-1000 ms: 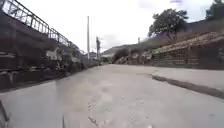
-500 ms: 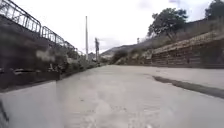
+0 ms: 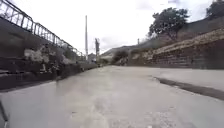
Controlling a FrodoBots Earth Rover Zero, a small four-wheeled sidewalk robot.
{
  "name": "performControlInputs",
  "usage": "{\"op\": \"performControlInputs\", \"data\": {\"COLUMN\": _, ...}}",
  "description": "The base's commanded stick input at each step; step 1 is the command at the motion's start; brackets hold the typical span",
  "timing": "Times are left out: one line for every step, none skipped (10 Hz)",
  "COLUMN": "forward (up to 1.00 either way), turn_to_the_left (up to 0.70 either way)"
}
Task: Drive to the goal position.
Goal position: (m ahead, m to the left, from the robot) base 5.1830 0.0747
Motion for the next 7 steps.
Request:
{"op": "performControlInputs", "data": {"forward": 0.70, "turn_to_the_left": 0.00}}
{"op": "performControlInputs", "data": {"forward": 0.70, "turn_to_the_left": 0.00}}
{"op": "performControlInputs", "data": {"forward": 0.70, "turn_to_the_left": 0.00}}
{"op": "performControlInputs", "data": {"forward": 0.70, "turn_to_the_left": 0.00}}
{"op": "performControlInputs", "data": {"forward": 0.70, "turn_to_the_left": 0.00}}
{"op": "performControlInputs", "data": {"forward": 0.70, "turn_to_the_left": 0.00}}
{"op": "performControlInputs", "data": {"forward": 0.70, "turn_to_the_left": 0.00}}
